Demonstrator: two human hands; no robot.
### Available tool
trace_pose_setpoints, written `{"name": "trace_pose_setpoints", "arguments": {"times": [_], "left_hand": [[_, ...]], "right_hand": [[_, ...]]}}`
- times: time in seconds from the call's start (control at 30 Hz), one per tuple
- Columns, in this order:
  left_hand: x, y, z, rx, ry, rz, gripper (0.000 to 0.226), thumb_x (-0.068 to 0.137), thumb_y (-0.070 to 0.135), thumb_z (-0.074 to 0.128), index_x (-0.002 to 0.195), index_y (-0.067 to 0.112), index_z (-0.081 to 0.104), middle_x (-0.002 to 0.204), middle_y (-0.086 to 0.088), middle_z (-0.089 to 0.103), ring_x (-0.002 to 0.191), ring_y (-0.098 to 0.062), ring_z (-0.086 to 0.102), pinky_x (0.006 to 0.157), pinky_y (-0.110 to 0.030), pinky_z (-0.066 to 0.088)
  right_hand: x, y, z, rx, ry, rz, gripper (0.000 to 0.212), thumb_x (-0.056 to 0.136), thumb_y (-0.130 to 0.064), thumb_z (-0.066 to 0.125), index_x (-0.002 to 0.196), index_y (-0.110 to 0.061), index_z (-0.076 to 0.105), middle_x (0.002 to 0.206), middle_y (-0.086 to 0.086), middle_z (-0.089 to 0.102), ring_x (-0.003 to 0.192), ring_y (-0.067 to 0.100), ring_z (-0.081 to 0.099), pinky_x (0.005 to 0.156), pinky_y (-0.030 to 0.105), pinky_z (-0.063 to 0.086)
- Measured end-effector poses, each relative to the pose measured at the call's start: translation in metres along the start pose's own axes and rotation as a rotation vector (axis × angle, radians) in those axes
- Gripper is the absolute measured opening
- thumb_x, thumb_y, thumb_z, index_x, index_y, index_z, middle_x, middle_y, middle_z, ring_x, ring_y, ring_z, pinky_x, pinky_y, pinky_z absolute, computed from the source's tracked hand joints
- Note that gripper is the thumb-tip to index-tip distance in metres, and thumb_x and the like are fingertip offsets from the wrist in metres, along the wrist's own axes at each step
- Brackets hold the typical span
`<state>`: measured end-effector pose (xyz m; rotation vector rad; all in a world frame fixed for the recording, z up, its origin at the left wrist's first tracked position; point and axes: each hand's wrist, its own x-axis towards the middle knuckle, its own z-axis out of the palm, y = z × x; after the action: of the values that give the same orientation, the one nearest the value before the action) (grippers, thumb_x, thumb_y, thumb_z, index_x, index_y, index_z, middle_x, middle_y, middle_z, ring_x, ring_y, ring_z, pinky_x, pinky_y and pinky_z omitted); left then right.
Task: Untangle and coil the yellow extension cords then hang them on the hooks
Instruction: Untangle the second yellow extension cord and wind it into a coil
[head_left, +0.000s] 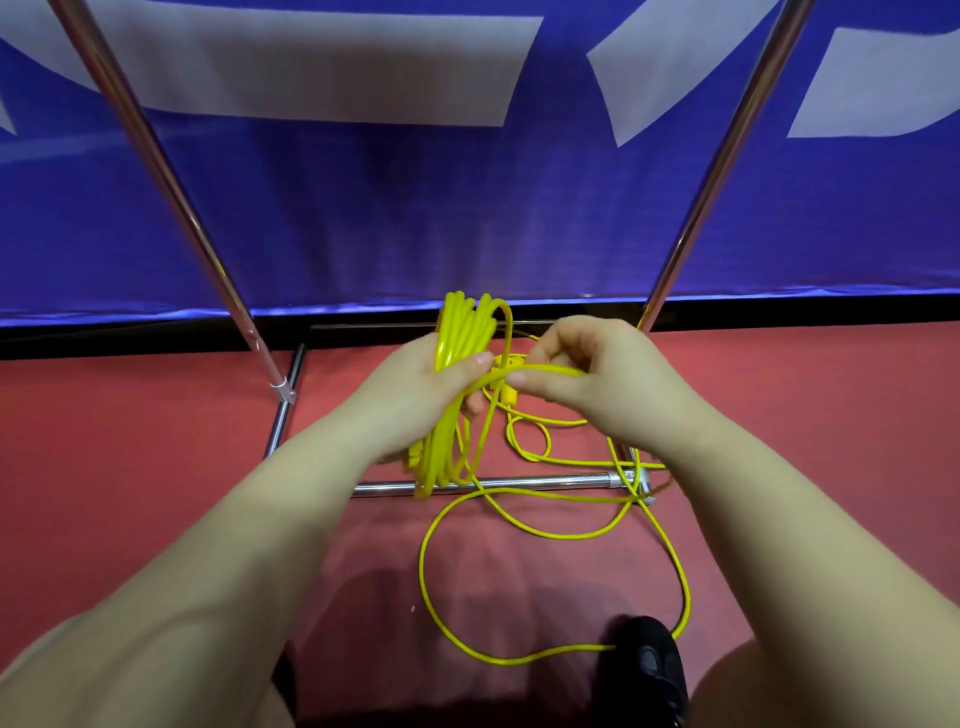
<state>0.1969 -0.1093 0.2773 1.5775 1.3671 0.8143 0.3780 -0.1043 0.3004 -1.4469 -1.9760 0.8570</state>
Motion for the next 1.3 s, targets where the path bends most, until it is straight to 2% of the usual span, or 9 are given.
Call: {"name": "trace_pose_setpoints", "arguments": {"times": [0.13, 0.3, 0.43, 0.57, 0.73, 0.83, 0.93, 1.1, 1.3], "left_hand": [[0.007, -0.009, -0.012, -0.312, 0.218, -0.135, 0.027, 0.096, 0.027, 0.048, 0.074, 0.014, 0.057, 0.053, 0.004, 0.058, 0.051, -0.013, 0.056, 0.058, -0.029, 0.048], [0.014, -0.017, -0.021, -0.35, 0.368, -0.193, 0.027, 0.096, 0.024, 0.048, 0.072, 0.016, 0.057, 0.049, 0.004, 0.06, 0.054, -0.017, 0.06, 0.071, -0.035, 0.051], [0.008, -0.01, -0.015, -0.341, 0.237, -0.209, 0.019, 0.097, 0.021, 0.046, 0.082, 0.014, 0.055, 0.052, 0.0, 0.067, 0.05, -0.011, 0.066, 0.062, -0.025, 0.055], [0.003, -0.006, -0.012, -0.424, 0.106, -0.269, 0.02, 0.097, 0.025, 0.045, 0.089, 0.011, 0.056, 0.059, -0.007, 0.07, 0.057, -0.018, 0.069, 0.069, -0.033, 0.055], [-0.006, 0.001, 0.001, -0.425, -0.049, -0.298, 0.019, 0.096, 0.022, 0.046, 0.088, 0.012, 0.058, 0.063, -0.007, 0.071, 0.059, -0.018, 0.07, 0.059, -0.028, 0.056], [-0.007, 0.004, 0.007, -0.441, -0.073, -0.294, 0.02, 0.095, 0.021, 0.047, 0.079, 0.015, 0.057, 0.063, -0.006, 0.071, 0.057, -0.016, 0.069, 0.059, -0.027, 0.055], [-0.006, 0.005, 0.009, -0.446, -0.076, -0.297, 0.02, 0.096, 0.023, 0.046, 0.081, 0.013, 0.053, 0.064, -0.007, 0.071, 0.058, -0.017, 0.069, 0.061, -0.027, 0.056], [-0.004, 0.002, 0.008, -0.434, -0.031, -0.289, 0.018, 0.094, 0.021, 0.05, 0.079, 0.013, 0.056, 0.062, -0.004, 0.071, 0.054, -0.013, 0.067, 0.056, -0.029, 0.057], [-0.003, -0.003, 0.004, -0.318, -0.021, -0.245, 0.026, 0.095, 0.025, 0.05, 0.071, 0.015, 0.055, 0.052, 0.0, 0.062, 0.044, -0.014, 0.055, 0.053, -0.029, 0.05]], "right_hand": [[0.001, 0.012, -0.008, -0.057, -0.138, 0.191, 0.048, 0.084, -0.055, 0.053, 0.077, -0.008, 0.064, 0.066, 0.004, 0.068, 0.066, 0.019, 0.064, 0.074, 0.036, 0.05], [0.002, 0.009, -0.016, 0.339, 0.142, 0.075, 0.022, 0.092, -0.032, 0.054, 0.078, -0.015, 0.059, 0.056, -0.011, 0.049, 0.054, 0.003, 0.042, 0.059, 0.021, 0.035], [0.002, 0.008, -0.018, 0.419, 0.231, 0.034, 0.012, 0.09, -0.023, 0.059, 0.079, -0.025, 0.06, 0.058, -0.014, 0.051, 0.054, -0.002, 0.043, 0.057, 0.015, 0.035], [0.002, 0.007, -0.022, 0.385, 0.173, 0.057, 0.014, 0.091, -0.024, 0.058, 0.077, -0.024, 0.06, 0.056, -0.015, 0.05, 0.051, -0.003, 0.041, 0.053, 0.012, 0.033], [0.001, 0.009, -0.012, 0.28, -0.071, -0.003, 0.015, 0.09, -0.018, 0.059, 0.075, -0.02, 0.061, 0.059, -0.014, 0.052, 0.054, -0.003, 0.042, 0.056, 0.011, 0.036], [0.0, 0.011, 0.002, 0.083, -0.309, -0.005, 0.011, 0.087, -0.021, 0.063, 0.078, -0.014, 0.065, 0.067, -0.001, 0.053, 0.064, 0.005, 0.045, 0.064, 0.022, 0.038], [-0.003, 0.008, 0.014, -0.078, -0.498, 0.061, 0.015, 0.084, -0.025, 0.067, 0.071, -0.017, 0.064, 0.044, -0.015, 0.048, 0.044, -0.001, 0.043, 0.05, 0.008, 0.031], [0.003, 0.005, 0.009, 0.059, -0.277, 0.062, 0.022, 0.081, -0.025, 0.071, 0.062, -0.021, 0.06, 0.046, -0.011, 0.045, 0.042, 0.002, 0.036, 0.046, 0.012, 0.029], [0.005, 0.004, 0.002, 0.304, -0.16, 0.093, 0.019, 0.077, -0.027, 0.073, 0.08, -0.013, 0.061, 0.061, -0.002, 0.059, 0.064, 0.017, 0.047, 0.058, 0.028, 0.035]]}}
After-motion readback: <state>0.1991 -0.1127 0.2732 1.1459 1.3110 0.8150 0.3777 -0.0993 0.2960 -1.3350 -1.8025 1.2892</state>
